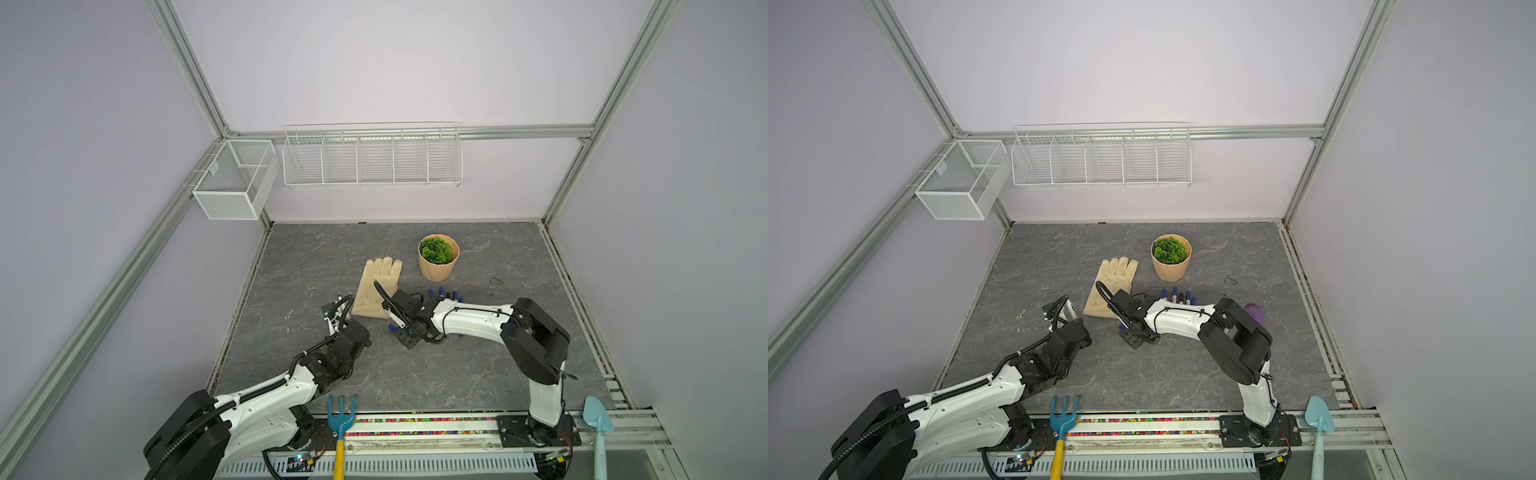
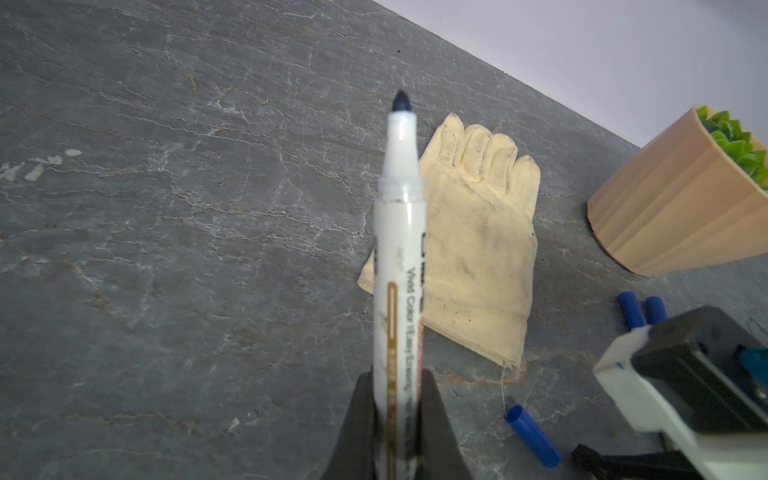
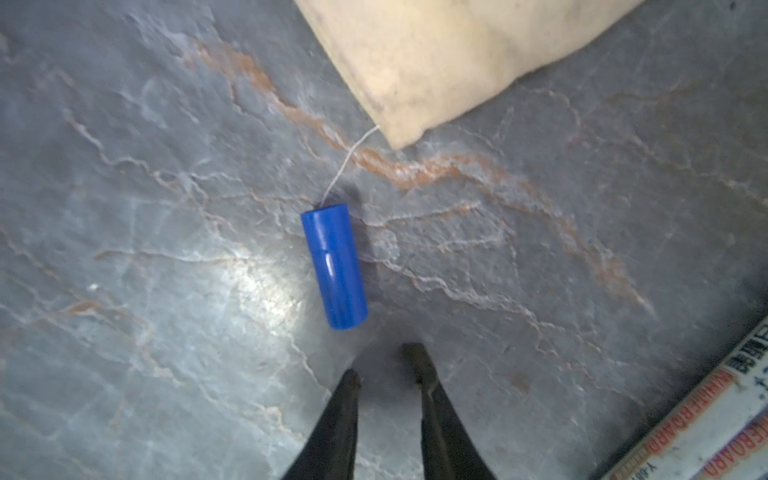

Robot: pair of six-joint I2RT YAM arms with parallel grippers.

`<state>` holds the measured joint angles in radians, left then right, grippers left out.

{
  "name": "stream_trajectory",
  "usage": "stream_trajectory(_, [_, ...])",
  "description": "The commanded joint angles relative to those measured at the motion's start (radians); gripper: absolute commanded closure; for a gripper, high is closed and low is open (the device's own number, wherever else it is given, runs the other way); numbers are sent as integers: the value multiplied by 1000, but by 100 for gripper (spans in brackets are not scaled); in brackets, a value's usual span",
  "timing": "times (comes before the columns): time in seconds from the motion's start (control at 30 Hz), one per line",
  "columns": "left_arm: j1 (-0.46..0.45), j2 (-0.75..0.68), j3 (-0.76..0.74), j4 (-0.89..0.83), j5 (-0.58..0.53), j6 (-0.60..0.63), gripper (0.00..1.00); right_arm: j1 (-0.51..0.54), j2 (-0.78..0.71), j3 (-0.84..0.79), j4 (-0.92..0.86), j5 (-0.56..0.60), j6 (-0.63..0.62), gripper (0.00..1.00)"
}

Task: Insert the pens into the pen caps
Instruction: 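Close the right gripper on the blue cap by the glove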

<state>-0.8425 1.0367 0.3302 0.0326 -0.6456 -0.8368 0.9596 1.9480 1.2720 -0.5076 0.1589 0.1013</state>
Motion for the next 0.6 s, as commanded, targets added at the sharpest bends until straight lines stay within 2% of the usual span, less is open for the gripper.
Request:
stream_trajectory(0.0, [4,2,35,12,-1,-10,100,0,7,-48,-68,-84,-4,64])
stream_trajectory(0.17, [5,1,27,18,-1,-10,100,6,42,-2,-76,-89,13,58])
stream_trajectory(0.3, [4,-1,30,8,-1,-7,100,11,68,27,-70,-107,22,57])
stream_trajectory(0.57, [5,-2,27,4,-4,-8,100,0,114,85,-77,-65,57,57])
